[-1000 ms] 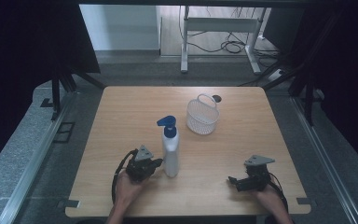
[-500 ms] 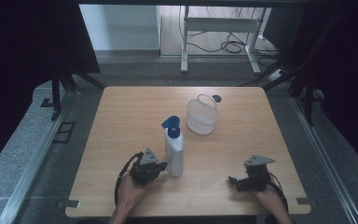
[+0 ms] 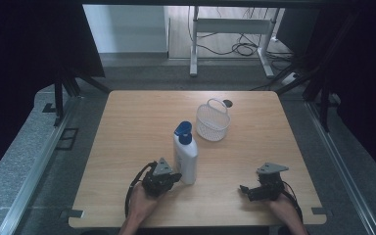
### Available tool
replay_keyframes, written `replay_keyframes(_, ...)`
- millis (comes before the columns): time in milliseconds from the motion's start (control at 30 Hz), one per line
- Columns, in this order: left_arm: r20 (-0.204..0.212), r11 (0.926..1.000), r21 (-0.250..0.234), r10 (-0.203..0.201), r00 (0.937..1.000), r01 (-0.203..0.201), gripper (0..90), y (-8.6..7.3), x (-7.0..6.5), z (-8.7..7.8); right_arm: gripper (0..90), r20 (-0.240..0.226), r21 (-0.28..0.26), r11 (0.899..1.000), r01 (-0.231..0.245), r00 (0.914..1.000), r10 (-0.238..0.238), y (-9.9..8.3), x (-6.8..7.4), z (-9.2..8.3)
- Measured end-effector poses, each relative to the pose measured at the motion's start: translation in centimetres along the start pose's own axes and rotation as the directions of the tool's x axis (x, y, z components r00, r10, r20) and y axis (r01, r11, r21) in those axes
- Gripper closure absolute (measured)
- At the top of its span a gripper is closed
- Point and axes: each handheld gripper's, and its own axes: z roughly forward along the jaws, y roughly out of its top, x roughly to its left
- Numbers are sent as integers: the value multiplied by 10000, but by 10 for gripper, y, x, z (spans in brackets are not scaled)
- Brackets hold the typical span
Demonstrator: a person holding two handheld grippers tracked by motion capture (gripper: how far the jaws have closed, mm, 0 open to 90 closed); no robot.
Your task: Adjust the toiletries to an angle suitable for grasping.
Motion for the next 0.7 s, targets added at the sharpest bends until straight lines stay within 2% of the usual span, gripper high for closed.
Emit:
replay_keyframes(300,143,9998,-9,202,9997,-202,892,6,-7,9,0,8,2,10000,7,10000,-7,0,0,0)
replay_keyframes(567,50,9989,249,398,9992,-399,889,6,-11,16,0,4,-6,10000,14,10000,-14,0,0,0)
replay_keyframes(700,-39,9989,192,432,9991,-431,808,7,-12,12,0,-40,-40,10000,38,10000,-39,0,0,0)
